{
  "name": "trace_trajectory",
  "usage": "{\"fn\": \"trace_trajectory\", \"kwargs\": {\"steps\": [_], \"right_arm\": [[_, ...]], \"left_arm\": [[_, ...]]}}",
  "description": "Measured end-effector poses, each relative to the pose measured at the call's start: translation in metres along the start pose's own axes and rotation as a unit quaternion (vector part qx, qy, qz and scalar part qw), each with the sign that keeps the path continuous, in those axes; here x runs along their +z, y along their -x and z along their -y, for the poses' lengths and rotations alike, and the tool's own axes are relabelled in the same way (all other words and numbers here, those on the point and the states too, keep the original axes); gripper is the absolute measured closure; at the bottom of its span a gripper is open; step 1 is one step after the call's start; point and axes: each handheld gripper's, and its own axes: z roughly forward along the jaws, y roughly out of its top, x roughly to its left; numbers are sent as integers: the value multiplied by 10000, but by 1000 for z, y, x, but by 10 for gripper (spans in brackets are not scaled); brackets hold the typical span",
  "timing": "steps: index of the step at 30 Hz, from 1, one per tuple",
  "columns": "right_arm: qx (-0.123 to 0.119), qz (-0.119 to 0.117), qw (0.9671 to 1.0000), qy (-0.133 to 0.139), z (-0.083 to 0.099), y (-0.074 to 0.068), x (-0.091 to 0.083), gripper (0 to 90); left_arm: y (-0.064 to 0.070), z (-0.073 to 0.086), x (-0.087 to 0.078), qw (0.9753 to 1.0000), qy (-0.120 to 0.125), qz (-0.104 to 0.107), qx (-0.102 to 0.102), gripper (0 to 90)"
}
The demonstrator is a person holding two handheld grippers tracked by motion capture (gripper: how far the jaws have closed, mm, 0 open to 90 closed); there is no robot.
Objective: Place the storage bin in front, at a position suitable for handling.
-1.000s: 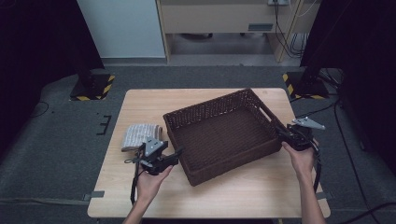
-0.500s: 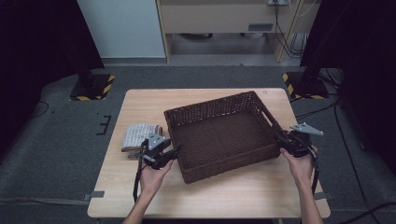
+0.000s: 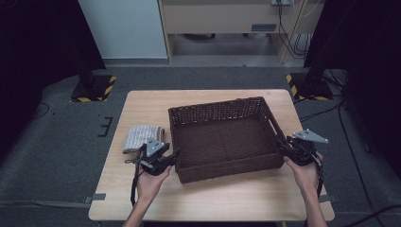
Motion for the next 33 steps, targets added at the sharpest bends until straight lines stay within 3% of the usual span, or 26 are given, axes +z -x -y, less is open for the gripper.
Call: {"fn": "trace_trajectory", "kwargs": {"steps": [6,11,14,15,18,21,23,25,28,33], "right_arm": [[-156,105,9997,-154,1,-3,3,697],[-172,35,9997,-194,6,-7,-5,747],[-132,-49,9996,-230,12,-15,-14,751],[-117,-84,9996,-251,14,-18,-18,746],[-206,-157,9991,-326,17,-26,-25,719],[-309,-153,9988,-352,15,-27,-27,688],[-247,-127,9993,-249,11,-24,-24,606],[-205,-93,9996,-149,8,-21,-20,592],[-182,-90,9997,-148,6,-20,-13,637],[-173,-175,9996,-132,7,-19,-11,700]], "left_arm": [[1,4,-2,9999,34,151,-59,564],[-7,0,6,10000,-32,-12,-73,621],[-13,-1,7,9999,-9,-75,-74,662],[-19,-2,6,9998,11,-84,-174,677],[-24,-3,4,9997,34,-93,-204,683],[-27,-3,2,9997,32,-30,-220,681],[-26,-3,1,9998,14,-47,-182,644],[-25,-3,5,9998,-97,13,-156,616],[-24,-2,8,9998,-165,5,-109,637],[-24,-3,9,9996,-198,12,-221,660]]}}
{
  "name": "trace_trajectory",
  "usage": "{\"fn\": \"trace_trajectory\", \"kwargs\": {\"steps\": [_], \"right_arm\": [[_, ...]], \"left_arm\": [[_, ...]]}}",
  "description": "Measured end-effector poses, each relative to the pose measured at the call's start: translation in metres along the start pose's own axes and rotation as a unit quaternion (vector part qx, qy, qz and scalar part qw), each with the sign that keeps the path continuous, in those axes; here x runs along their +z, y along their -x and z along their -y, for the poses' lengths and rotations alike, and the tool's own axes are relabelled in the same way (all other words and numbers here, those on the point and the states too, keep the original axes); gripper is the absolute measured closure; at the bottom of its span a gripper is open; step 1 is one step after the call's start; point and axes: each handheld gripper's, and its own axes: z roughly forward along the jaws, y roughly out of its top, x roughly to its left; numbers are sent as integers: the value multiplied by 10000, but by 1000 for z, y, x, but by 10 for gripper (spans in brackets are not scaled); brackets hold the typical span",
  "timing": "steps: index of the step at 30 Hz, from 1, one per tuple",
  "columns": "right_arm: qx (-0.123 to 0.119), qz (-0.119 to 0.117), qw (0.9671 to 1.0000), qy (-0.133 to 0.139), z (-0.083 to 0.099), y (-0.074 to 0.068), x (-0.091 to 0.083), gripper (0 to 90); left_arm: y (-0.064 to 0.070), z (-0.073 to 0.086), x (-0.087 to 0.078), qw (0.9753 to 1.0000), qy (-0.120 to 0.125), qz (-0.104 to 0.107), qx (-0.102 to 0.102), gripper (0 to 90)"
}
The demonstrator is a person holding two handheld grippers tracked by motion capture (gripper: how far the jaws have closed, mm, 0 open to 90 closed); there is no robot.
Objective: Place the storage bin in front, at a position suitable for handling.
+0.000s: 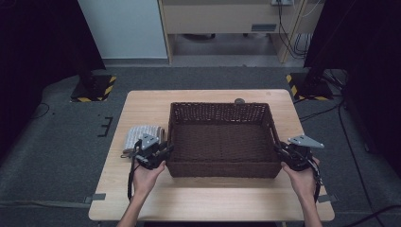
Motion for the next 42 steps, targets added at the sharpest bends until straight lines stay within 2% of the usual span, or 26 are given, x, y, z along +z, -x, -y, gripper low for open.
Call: {"fn": "trace_trajectory", "kwargs": {"steps": [1,5,9,13,15,16,19,20,23,26,29,30,32,34,35,36,39,40,42], "right_arm": [[-3,16,10000,0,0,-1,0,704],[-11,88,9999,-52,1,-3,-1,716],[16,29,9999,-137,3,-5,-7,717],[-4,-7,9998,-178,2,-6,-10,700],[2,-18,10000,-84,0,-4,-10,652],[100,-21,9999,73,-5,-3,-12,590],[163,-59,9993,337,-12,1,-11,519],[163,-59,9993,337,-12,1,-11,519],[215,-68,9989,422,-18,2,-1,444],[183,-40,9995,270,-18,0,11,424],[101,-1,9999,77,-17,-3,20,418],[94,1,9999,40,-17,-4,23,421],[47,22,10000,-42,-16,-6,26,435],[11,19,10000,-77,-14,-7,28,466],[11,19,10000,-77,-14,-7,28,466],[46,49,9998,-186,-11,-6,32,500],[131,31,9990,-417,-4,-3,35,576],[120,4,9991,-397,-4,-3,35,604],[42,120,9990,-434,-4,-5,35,641]], "left_arm": [[1,0,-1,10000,-23,-4,-52,666],[2,2,-4,10000,-17,-23,-40,676],[3,5,-9,10000,9,38,-56,674],[2,7,-13,10000,16,56,22,674],[3,7,-13,10000,6,37,61,674],[3,6,-13,10000,7,25,92,673],[3,6,-13,9999,43,46,144,665],[2,6,-14,9999,90,66,123,665],[-1,1,-24,9991,392,141,48,547],[-5,-3,-31,9985,534,115,43,506],[-17,-7,-41,9972,748,-15,-6,464],[-17,-7,-41,9972,748,-15,-6,455],[-31,-6,-44,9969,769,-156,-95,441],[-36,-5,-44,9966,781,-228,-108,427],[-41,-4,-44,9965,772,-289,-121,427],[-51,-1,-45,9961,756,-412,-169,411],[-66,4,-44,9956,676,-606,-229,394],[-66,4,-44,9956,676,-606,-229,390],[-80,10,-40,9951,557,-776,-238,381]]}}
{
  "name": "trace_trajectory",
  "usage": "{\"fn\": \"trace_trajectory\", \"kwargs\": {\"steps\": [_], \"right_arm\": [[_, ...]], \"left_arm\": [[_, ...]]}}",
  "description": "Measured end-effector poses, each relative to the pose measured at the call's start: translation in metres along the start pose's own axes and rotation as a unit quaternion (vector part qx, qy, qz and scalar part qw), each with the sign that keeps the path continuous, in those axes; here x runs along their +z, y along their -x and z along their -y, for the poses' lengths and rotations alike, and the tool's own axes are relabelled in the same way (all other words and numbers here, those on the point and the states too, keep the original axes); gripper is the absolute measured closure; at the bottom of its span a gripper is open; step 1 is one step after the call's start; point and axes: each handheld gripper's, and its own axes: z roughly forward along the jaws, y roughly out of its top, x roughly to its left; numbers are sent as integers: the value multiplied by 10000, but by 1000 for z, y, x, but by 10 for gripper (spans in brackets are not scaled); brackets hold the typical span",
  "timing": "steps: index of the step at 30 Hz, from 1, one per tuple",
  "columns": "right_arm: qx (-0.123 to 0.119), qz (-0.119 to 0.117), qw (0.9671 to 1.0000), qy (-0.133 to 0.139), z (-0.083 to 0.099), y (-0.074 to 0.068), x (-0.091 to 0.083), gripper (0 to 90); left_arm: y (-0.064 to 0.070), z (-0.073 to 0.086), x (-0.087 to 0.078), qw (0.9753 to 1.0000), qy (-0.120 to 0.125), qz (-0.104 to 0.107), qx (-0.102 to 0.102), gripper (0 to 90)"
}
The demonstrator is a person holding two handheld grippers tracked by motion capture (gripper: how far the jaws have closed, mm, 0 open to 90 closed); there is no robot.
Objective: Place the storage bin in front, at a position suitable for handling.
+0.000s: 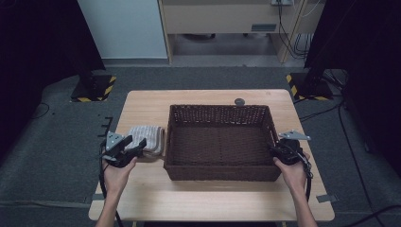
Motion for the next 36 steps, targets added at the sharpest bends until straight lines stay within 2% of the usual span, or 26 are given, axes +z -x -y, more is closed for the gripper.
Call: {"fn": "trace_trajectory", "kwargs": {"steps": [4,6,10,14,17,19,20,21,22,24,25,28,32,33,34,36], "right_arm": [[-60,114,9999,-33,0,-1,0,675],[-52,127,9999,-60,0,-1,-2,688],[-60,169,9998,-74,2,1,-6,696],[-72,154,9998,-51,5,3,-8,681],[-86,106,9999,-48,6,3,-9,657],[-101,92,9999,-35,6,3,-9,646],[-103,84,9999,-30,7,3,-9,641],[-93,76,9999,-29,7,2,-9,634],[-112,71,9999,-26,7,3,-9,631],[-108,65,9999,-26,7,2,-9,625],[-115,67,9999,-21,7,3,-9,624],[-113,59,9999,-17,7,3,-9,621],[-119,44,9999,-18,7,3,-10,619],[-119,44,9999,-18,7,3,-10,619],[-127,39,9999,-17,8,3,-10,618],[-129,40,9999,-13,8,3,-10,618]], "left_arm": [[-10,8,9,9998,-180,-96,-1,362],[-15,16,21,9990,-422,-136,80,341],[-16,22,33,9982,-580,-148,78,331],[-16,25,49,9956,-890,-250,144,320],[-14,31,63,9913,-1244,-358,220,290],[-15,36,70,9869,-1558,-361,202,276],[-15,39,72,9859,-1616,-384,196,273],[-15,42,72,9875,-1517,-398,167,283],[-16,49,71,9911,-1273,-386,15,289],[-18,51,71,9918,-1221,-362,-42,300],[-19,54,70,9926,-1155,-339,-176,318],[-18,55,69,9921,-1194,-377,-88,365],[-14,54,69,9912,-1250,-430,-63,547],[-14,53,68,9912,-1251,-419,-80,547],[-13,53,67,9911,-1267,-414,-33,604],[-12,52,63,9909,-1284,-407,50,631]]}}
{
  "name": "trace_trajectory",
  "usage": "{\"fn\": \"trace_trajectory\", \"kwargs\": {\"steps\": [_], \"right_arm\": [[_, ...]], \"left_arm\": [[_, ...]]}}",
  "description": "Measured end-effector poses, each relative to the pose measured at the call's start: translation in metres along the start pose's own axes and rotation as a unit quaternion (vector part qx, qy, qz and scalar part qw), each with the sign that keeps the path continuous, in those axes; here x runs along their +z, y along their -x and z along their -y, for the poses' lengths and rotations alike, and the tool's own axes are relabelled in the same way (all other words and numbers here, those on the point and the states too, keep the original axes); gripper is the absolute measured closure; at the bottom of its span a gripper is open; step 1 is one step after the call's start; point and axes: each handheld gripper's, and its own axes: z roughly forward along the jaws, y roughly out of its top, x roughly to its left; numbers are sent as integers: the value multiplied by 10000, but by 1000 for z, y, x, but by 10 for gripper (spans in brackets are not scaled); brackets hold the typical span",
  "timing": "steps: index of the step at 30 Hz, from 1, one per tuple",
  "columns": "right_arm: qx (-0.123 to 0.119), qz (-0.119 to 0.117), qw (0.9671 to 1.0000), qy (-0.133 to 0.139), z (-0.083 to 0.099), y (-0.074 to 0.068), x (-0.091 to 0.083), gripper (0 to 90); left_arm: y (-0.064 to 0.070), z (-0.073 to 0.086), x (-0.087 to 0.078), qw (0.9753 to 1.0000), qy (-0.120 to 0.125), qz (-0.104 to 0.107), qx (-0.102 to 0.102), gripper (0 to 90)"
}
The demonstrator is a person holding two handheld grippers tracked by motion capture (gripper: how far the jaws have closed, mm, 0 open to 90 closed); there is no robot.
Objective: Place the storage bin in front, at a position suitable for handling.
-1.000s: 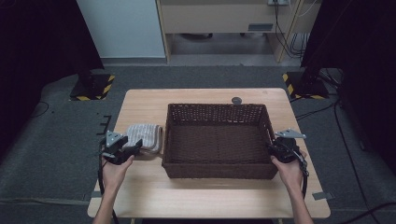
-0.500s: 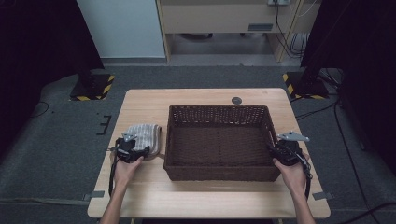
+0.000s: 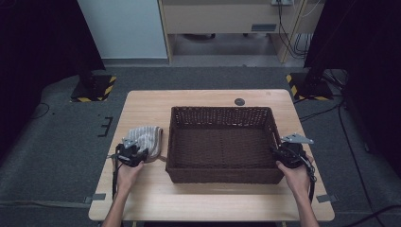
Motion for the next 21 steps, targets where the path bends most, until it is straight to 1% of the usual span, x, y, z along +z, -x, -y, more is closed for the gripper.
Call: {"fn": "trace_trajectory", "kwargs": {"steps": [1,2,3,5,6,7,8,9,10,12,13,14,15,17,18,19,21], "right_arm": [[5,-6,10000,-4,0,0,0,618],[15,-9,10000,3,0,0,0,618],[15,-9,10000,3,0,0,0,618],[10,-12,10000,0,1,0,-1,618],[14,-3,10000,3,1,-1,-1,618],[11,-3,10000,-2,1,-1,-1,618],[-1,5,10000,7,1,-1,-1,619],[-1,5,10000,7,1,-1,-1,619],[3,-5,10000,-6,2,-1,-2,619],[4,-1,10000,-9,2,-1,-2,619],[-2,19,10000,8,2,-1,-1,619],[4,11,10000,1,2,-1,-1,616],[8,-1,10000,-8,2,-1,-2,613],[21,-9,10000,-13,2,-1,-2,602],[36,-14,10000,-16,2,-1,-1,598],[36,-14,10000,-16,2,-1,-1,598],[50,-25,10000,-19,2,-1,-1,590]], "left_arm": [[0,0,-3,10000,-31,-2,43,650],[0,1,-11,9999,-56,40,132,667],[0,1,-11,9999,-56,40,132,670],[1,2,-20,9998,-19,169,142,671],[4,6,-28,9994,-38,244,262,670],[4,6,-28,9994,-38,244,262,667],[5,9,-32,9991,-60,261,336,663],[6,12,-36,9988,-75,314,362,663],[8,19,-42,9984,-69,381,414,650],[9,22,-44,9982,-81,400,431,636],[9,24,-46,9983,-69,426,403,618],[9,25,-47,9983,-73,452,372,538],[9,24,-50,9985,28,467,283,505],[9,18,-53,9986,202,430,222,427],[9,18,-53,9986,202,430,222,395],[9,14,-55,9986,276,392,229,395],[6,5,-54,9988,359,283,186,354]]}}
